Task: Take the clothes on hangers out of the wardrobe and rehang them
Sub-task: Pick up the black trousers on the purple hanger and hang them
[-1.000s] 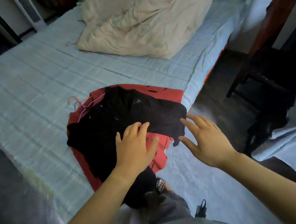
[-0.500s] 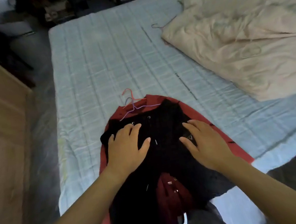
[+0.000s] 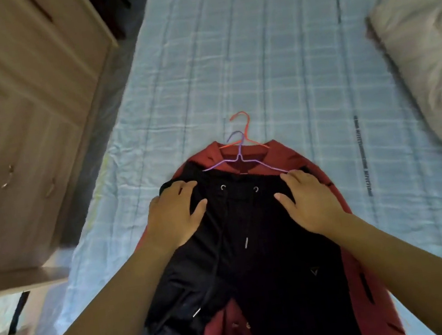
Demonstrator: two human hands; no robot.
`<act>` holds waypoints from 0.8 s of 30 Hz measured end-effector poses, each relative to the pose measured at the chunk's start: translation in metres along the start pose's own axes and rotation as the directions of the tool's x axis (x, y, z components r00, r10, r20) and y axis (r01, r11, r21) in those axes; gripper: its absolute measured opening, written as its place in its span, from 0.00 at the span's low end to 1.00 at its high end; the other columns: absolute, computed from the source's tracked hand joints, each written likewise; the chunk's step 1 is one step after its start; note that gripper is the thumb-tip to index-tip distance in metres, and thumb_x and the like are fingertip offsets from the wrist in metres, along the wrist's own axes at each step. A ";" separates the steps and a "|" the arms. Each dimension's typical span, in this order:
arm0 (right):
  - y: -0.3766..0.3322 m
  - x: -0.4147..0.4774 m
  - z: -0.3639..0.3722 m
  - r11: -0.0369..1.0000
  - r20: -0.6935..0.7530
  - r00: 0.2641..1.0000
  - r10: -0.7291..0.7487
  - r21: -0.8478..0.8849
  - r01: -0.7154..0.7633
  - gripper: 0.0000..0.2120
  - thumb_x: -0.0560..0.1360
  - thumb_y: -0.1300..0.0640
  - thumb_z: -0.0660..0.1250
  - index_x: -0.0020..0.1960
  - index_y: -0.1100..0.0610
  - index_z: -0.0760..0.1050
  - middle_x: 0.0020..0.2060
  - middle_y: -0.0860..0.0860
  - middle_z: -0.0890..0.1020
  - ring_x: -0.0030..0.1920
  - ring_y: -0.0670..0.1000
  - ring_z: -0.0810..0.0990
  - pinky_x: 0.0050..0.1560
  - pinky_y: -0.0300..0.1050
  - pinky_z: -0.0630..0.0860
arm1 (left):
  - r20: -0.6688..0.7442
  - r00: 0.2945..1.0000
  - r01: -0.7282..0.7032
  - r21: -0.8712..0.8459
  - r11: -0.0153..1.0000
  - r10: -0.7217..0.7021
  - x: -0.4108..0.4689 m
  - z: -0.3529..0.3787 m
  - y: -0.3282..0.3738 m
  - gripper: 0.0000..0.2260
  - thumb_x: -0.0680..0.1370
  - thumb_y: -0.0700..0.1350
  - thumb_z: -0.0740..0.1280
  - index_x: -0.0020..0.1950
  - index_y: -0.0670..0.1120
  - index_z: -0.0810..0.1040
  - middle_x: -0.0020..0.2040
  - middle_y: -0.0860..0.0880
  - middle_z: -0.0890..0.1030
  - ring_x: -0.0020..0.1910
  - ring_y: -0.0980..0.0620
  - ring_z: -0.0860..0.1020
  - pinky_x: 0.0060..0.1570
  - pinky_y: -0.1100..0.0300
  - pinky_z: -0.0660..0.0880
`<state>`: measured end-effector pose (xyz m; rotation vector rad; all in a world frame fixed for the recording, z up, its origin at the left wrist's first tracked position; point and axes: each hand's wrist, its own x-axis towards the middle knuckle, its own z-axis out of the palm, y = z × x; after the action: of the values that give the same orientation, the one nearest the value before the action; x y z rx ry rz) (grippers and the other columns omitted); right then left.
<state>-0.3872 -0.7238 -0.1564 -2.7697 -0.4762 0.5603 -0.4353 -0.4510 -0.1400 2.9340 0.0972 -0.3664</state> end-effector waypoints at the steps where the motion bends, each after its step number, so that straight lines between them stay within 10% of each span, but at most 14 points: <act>1: 0.007 0.015 0.005 1.000 0.015 1.000 0.004 -0.005 -0.004 0.26 0.79 0.45 0.54 0.72 0.59 0.61 0.69 0.57 0.66 0.68 0.57 0.65 0.62 0.52 0.70 | 0.013 1.000 0.004 0.004 1.000 -0.004 0.013 0.009 -0.005 0.31 0.73 0.64 0.47 0.68 0.48 0.70 0.64 0.47 0.74 0.61 0.45 0.74 0.55 0.47 0.74; 8: 0.054 0.097 0.057 0.991 0.082 0.988 0.130 -0.025 -0.128 0.26 0.78 0.46 0.58 0.73 0.57 0.60 0.71 0.56 0.62 0.69 0.57 0.63 0.64 0.55 0.67 | 0.098 0.995 0.003 0.031 0.999 -0.006 0.086 0.080 -0.033 0.30 0.73 0.61 0.48 0.66 0.47 0.72 0.63 0.46 0.75 0.59 0.44 0.76 0.53 0.46 0.75; 16: 0.079 0.111 0.107 0.983 -0.050 0.982 0.183 0.043 -0.181 0.16 0.71 0.55 0.71 0.57 0.58 0.76 0.53 0.57 0.75 0.54 0.60 0.73 0.46 0.57 0.72 | 0.024 0.999 -0.022 0.093 0.995 0.020 0.141 0.129 -0.052 0.22 0.70 0.46 0.74 0.62 0.42 0.76 0.59 0.38 0.77 0.57 0.36 0.76 0.53 0.40 0.74; 24: 0.075 0.131 0.105 0.954 -0.237 0.968 0.082 0.301 -0.007 0.05 0.71 0.67 0.69 0.46 0.62 0.77 0.51 0.58 0.74 0.51 0.57 0.74 0.53 0.34 0.62 | -0.073 0.996 0.045 -0.119 0.992 -0.054 0.147 0.133 -0.063 0.10 0.72 0.44 0.72 0.51 0.45 0.78 0.58 0.39 0.71 0.57 0.38 0.70 0.52 0.44 0.73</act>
<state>-0.2972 -0.7221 -0.3170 -2.5164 -0.2489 0.2631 -0.3296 -0.4084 -0.3140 2.8334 0.1956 -0.2464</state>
